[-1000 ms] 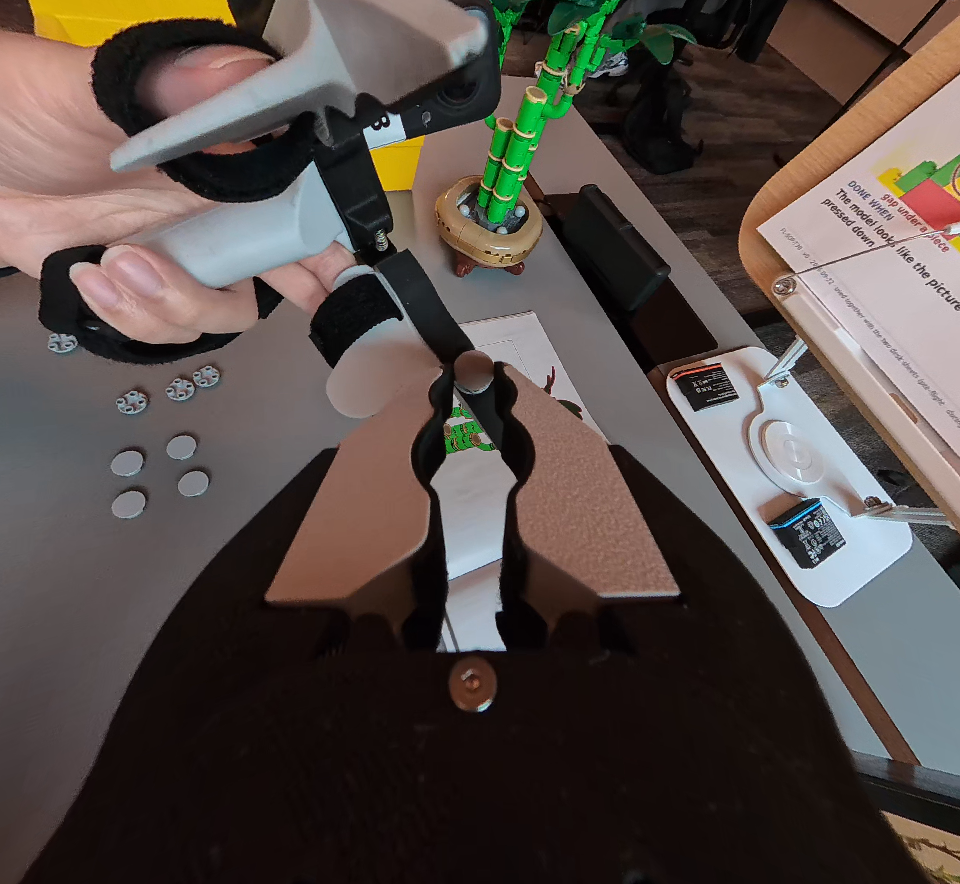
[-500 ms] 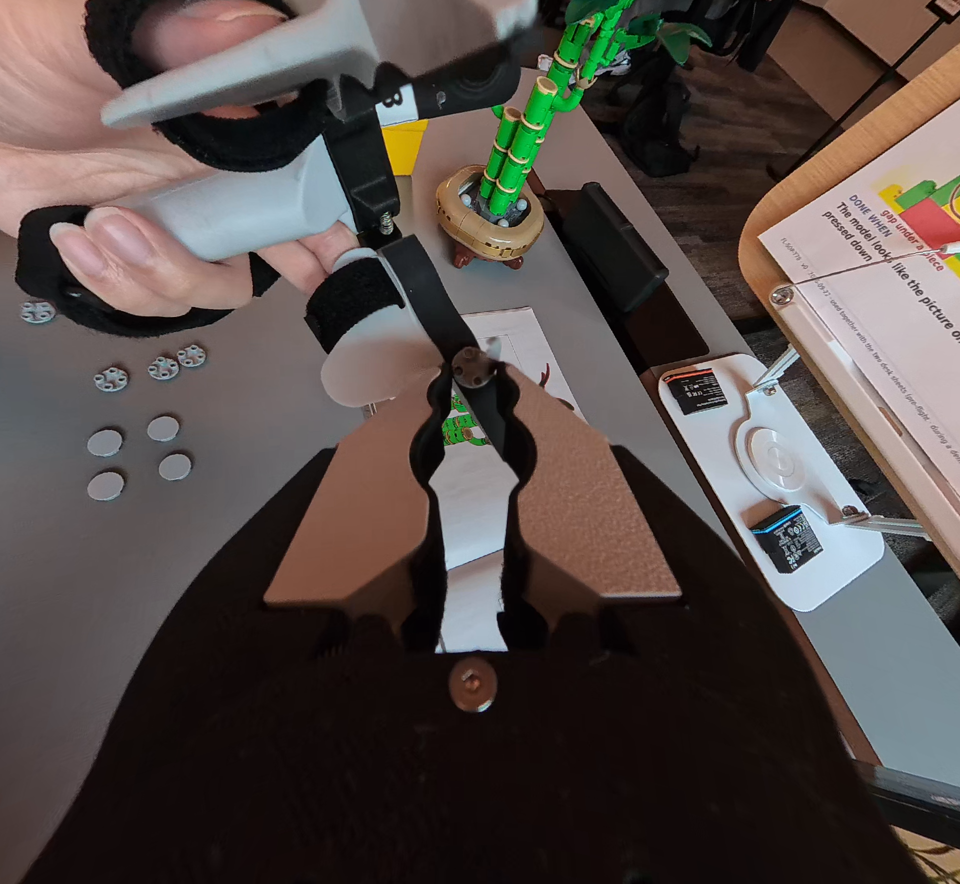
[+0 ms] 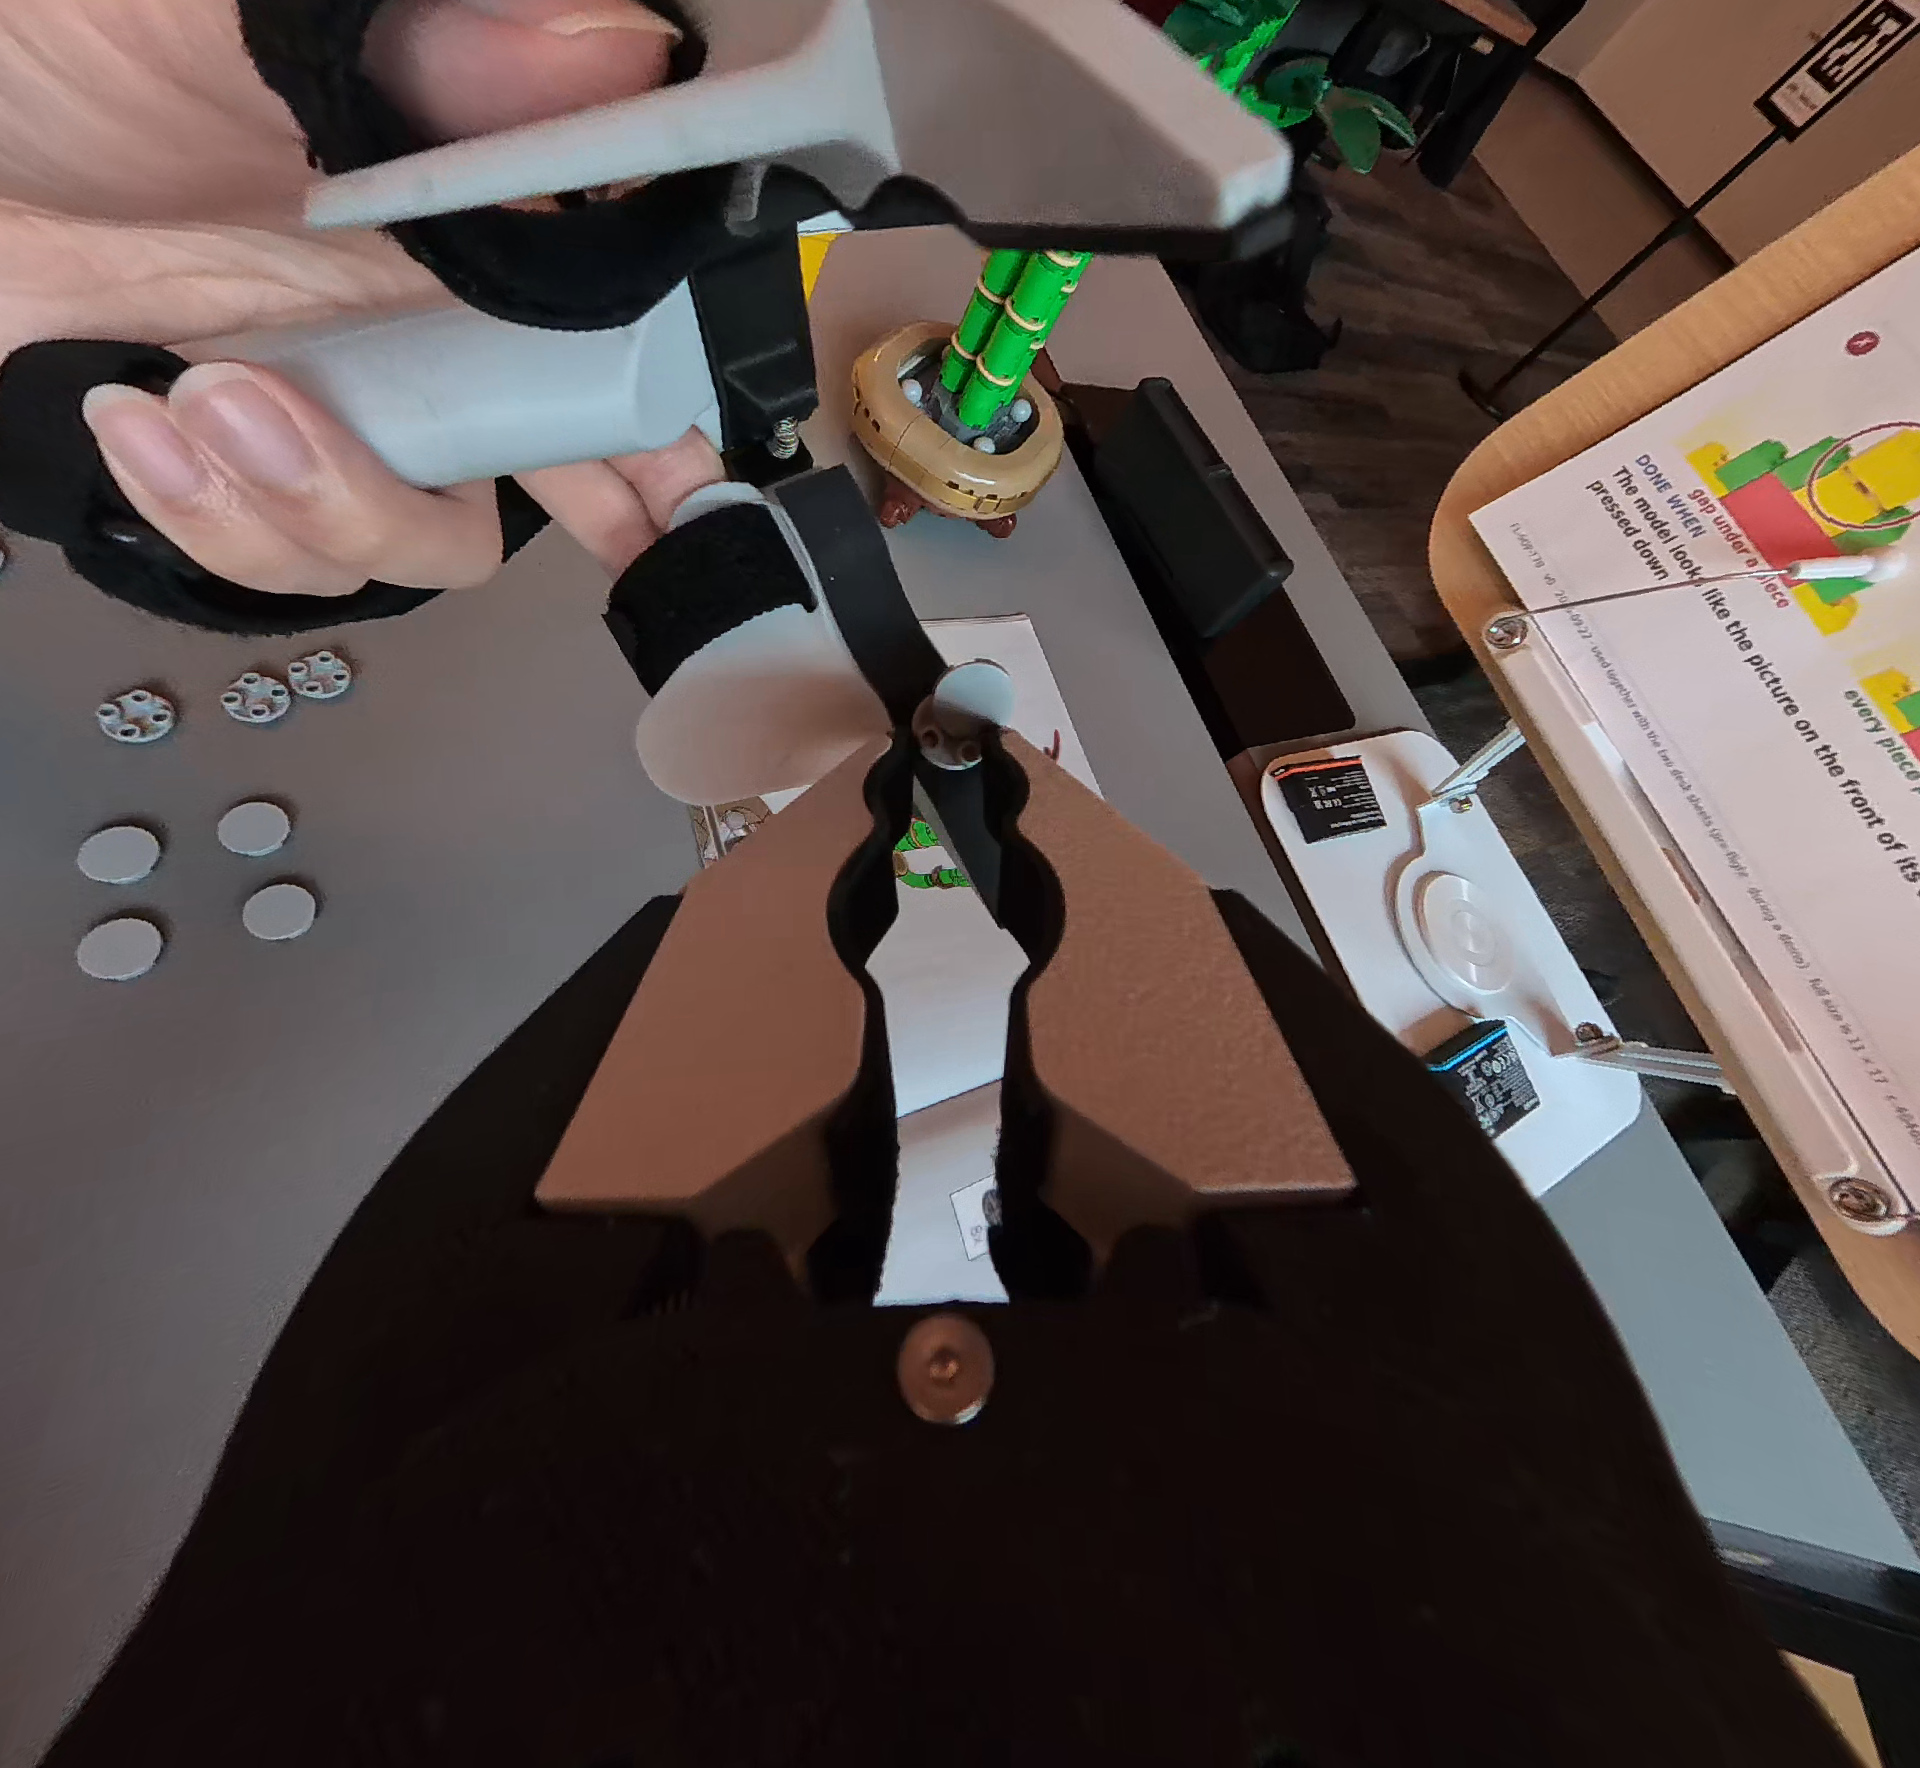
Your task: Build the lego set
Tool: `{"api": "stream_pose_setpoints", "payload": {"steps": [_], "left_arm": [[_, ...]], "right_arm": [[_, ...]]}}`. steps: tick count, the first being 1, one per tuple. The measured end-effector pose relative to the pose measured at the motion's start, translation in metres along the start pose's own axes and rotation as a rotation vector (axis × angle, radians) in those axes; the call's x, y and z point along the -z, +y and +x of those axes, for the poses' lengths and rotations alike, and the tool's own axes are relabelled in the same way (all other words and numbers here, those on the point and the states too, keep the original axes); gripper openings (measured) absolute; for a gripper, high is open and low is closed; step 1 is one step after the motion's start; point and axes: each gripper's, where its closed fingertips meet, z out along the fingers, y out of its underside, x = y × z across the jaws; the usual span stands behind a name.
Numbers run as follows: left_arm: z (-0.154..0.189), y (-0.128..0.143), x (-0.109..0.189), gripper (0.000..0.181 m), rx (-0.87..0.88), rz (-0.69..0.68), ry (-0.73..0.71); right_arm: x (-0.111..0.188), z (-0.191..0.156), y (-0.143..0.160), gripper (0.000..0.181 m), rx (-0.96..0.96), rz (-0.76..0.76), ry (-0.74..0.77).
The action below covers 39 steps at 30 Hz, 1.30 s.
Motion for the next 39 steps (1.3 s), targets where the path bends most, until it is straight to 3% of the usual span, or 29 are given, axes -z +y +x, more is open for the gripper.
{"api": "stream_pose_setpoints", "payload": {"steps": [17,39], "left_arm": [[0.017,0.005,0.0,0.112,-0.086,-0.065,0.071],[0.021,0.005,0.0,0.11,-0.066,-0.063,0.101]], "right_arm": [[0.012,0.0,-0.016,0.015,0.171,0.044,0.072],[0.015,0.001,-0.019,0.015,0.145,0.067,0.057]]}}
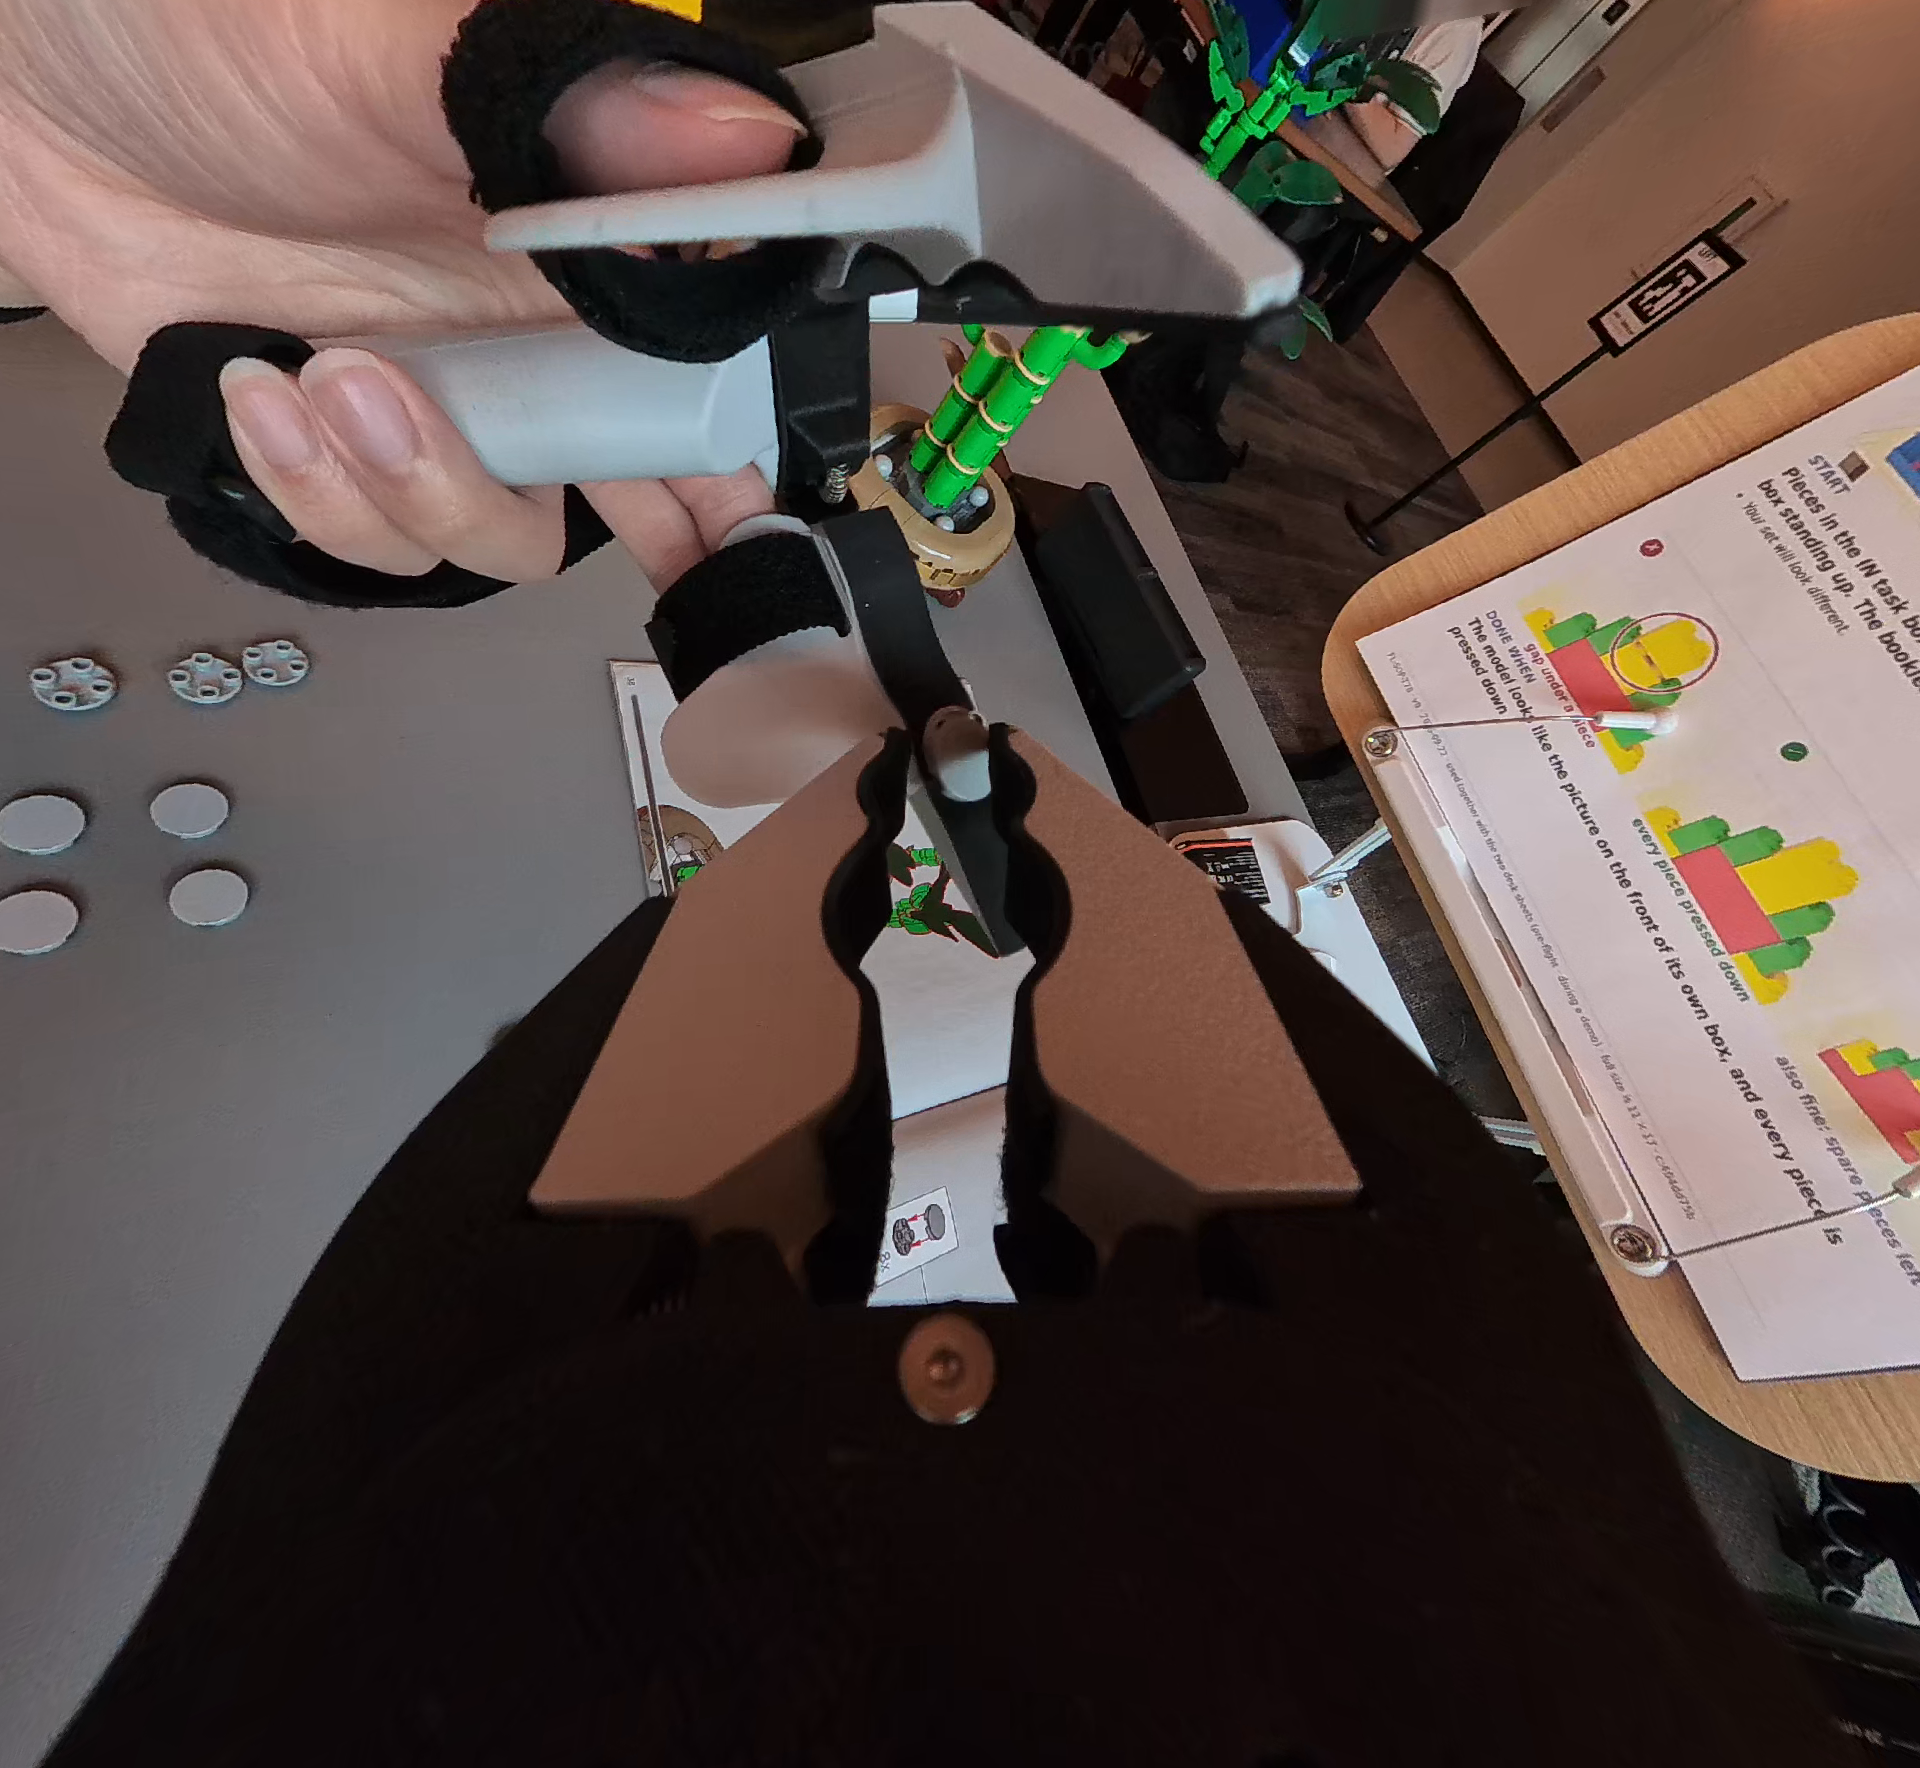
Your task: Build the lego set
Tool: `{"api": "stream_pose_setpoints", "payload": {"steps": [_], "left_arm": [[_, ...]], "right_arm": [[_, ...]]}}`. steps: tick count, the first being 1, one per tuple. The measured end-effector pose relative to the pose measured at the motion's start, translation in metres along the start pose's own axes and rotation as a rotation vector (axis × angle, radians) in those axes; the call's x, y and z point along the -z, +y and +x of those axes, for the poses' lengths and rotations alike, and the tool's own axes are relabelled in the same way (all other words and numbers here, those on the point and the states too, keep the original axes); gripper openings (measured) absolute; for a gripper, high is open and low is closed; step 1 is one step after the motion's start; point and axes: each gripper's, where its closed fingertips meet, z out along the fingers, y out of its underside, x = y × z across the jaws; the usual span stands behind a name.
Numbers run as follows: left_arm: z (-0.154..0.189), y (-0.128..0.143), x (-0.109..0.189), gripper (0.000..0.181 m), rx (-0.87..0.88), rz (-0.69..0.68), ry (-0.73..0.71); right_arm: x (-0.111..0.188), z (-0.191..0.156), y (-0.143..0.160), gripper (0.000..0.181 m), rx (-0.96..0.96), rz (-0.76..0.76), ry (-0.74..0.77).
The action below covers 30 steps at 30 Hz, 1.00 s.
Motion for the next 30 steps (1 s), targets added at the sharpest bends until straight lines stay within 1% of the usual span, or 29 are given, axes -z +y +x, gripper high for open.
{"api": "stream_pose_setpoints", "payload": {"steps": [7,24,30], "left_arm": [[0.0021,0.0003,-0.0007,0.108,0.012,0.001,0.02],[0.0072,-0.0039,0.0027,0.106,0.02,0.021,0.046],[0.0076,-0.0025,0.0019,0.106,0.019,0.015,0.047]], "right_arm": [[0.0009,0.0009,0.0007,0.014,-0.027,0.009,-0.014],[0.0034,0.0013,-0.0014,0.015,-0.015,0.027,-0.015],[0.0046,0.0041,0.0012,0.016,-0.061,0.032,-0.032]]}}
